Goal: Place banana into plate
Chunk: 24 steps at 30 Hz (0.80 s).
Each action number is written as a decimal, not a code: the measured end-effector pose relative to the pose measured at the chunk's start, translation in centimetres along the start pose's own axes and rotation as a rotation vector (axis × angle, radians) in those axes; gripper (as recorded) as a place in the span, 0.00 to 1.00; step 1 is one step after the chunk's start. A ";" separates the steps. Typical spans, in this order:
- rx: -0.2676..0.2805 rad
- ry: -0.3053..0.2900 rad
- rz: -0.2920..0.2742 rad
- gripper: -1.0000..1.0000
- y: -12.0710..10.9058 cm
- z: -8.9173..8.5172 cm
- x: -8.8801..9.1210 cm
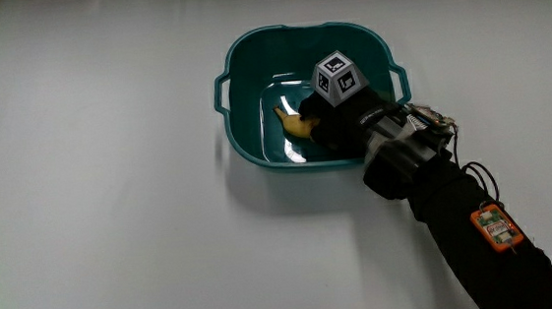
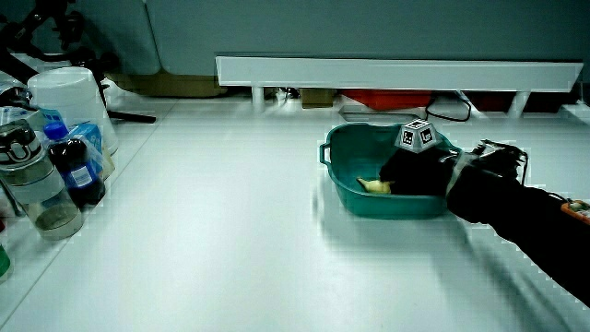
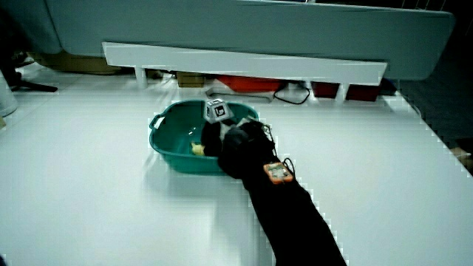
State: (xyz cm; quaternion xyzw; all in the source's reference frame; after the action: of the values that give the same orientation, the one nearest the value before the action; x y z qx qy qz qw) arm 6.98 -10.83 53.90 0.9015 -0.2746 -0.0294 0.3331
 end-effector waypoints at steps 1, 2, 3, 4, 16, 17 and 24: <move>-0.007 0.002 0.002 0.50 0.0 0.0 -0.1; -0.005 0.001 0.003 0.50 0.0 -0.1 -0.1; -0.024 0.006 -0.008 0.48 0.3 -0.4 0.0; -0.027 0.003 -0.010 0.45 0.4 -0.5 0.0; -0.076 0.079 -0.074 0.17 0.1 -0.9 1.3; -0.076 0.083 -0.074 0.14 0.0 -0.8 1.3; 0.011 0.139 -0.046 0.00 -1.3 1.2 1.8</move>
State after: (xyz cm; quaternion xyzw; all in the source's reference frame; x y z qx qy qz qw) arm 8.85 -11.66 52.44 0.9093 -0.2301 0.0271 0.3455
